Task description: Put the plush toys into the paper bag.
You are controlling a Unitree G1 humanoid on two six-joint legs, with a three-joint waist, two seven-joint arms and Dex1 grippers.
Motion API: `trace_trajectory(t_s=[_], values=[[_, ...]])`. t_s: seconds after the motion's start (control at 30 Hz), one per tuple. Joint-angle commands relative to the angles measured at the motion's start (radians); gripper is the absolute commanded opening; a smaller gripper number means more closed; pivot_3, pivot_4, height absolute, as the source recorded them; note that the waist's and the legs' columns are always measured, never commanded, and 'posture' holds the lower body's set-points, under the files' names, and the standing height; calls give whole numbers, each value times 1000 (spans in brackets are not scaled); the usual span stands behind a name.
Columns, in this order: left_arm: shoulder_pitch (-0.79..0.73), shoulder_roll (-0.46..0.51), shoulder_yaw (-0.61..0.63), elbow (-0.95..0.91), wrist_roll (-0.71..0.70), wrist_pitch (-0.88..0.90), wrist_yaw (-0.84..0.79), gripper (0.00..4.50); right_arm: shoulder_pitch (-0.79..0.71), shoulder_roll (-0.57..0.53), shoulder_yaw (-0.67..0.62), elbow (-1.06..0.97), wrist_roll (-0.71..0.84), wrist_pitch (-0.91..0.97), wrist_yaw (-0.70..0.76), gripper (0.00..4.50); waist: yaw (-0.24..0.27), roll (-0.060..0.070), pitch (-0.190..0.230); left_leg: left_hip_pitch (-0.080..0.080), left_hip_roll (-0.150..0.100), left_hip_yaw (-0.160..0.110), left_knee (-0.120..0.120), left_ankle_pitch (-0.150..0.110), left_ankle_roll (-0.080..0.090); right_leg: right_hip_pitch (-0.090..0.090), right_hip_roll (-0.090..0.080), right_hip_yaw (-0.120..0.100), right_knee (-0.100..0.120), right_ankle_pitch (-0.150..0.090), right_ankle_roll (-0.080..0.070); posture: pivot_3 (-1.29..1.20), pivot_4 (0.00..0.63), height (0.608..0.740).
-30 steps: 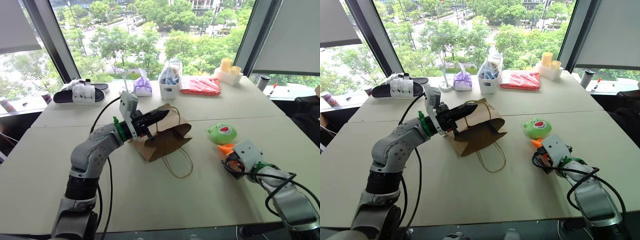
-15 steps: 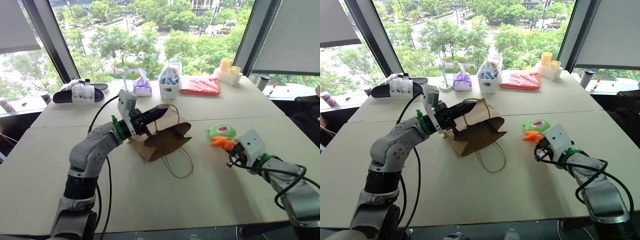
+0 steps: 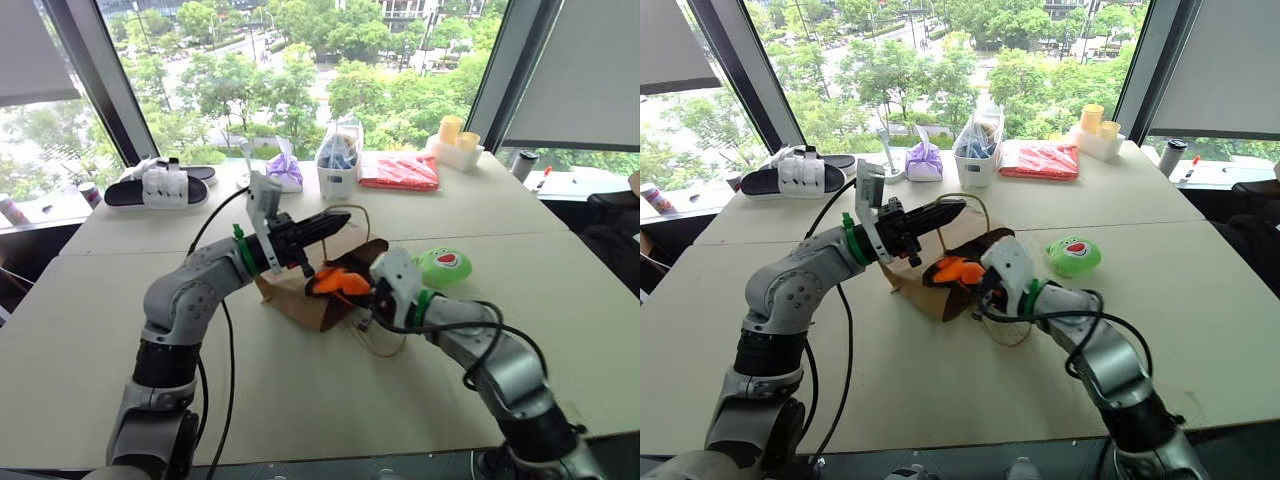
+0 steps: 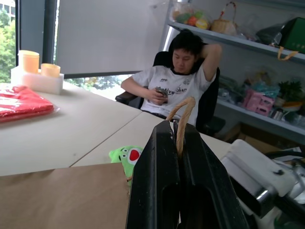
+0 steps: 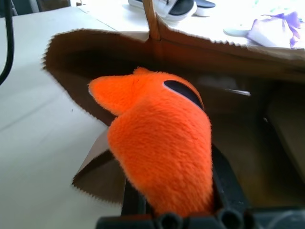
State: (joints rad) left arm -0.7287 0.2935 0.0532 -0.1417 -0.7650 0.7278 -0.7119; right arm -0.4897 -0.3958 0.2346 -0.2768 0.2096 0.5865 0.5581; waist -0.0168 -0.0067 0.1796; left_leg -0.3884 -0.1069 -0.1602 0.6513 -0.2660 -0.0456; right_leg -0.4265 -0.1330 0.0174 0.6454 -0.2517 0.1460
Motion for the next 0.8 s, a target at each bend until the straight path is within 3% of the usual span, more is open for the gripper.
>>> trace_trajectory(t_s=[0.03,0.23,0.33,0.4,0.53,0.63,0.8], values=[[-10,3,20,-53,-26,4,17,0,-62,61,31,110,-36,-105,5,25,1,0,0,0,0,0,0,0,0,0,0,0,0,0,0,0,150,740],[-8,-12,37,-62,-41,4,65,0,-114,187,50,281,-51,-235,20,25,0,0,0,0,0,-1,-1,0,0,-1,0,0,0,0,0,0,150,740],[-9,-19,49,-68,-59,11,91,0,-153,248,41,389,-91,-315,-28,1333,-3,0,0,0,0,-1,-1,0,-1,-1,0,0,0,0,0,0,150,740],[-6,-16,49,-73,-62,9,98,0,-172,270,40,431,-127,-382,-59,2431,-3,0,0,0,0,-1,-1,1,-1,-1,0,0,0,0,-1,0,150,740],[6,-8,45,-76,-65,4,103,0,-161,266,46,399,-137,-405,-40,4467,-3,0,0,0,0,-1,-1,1,-1,-1,1,0,1,0,-1,0,150,740],[14,-1,39,-75,-57,-3,100,0,-116,202,23,272,-120,-350,-3,4467,-1,0,0,0,0,-2,-2,1,-1,-1,1,0,0,0,-1,0,150,740],[20,9,38,-66,-54,-10,93,0,-9,-18,-100,-45,-12,-141,108,4467,7,0,0,-2,-1,-3,0,1,-1,-1,0,0,0,0,-1,0,150,740]])
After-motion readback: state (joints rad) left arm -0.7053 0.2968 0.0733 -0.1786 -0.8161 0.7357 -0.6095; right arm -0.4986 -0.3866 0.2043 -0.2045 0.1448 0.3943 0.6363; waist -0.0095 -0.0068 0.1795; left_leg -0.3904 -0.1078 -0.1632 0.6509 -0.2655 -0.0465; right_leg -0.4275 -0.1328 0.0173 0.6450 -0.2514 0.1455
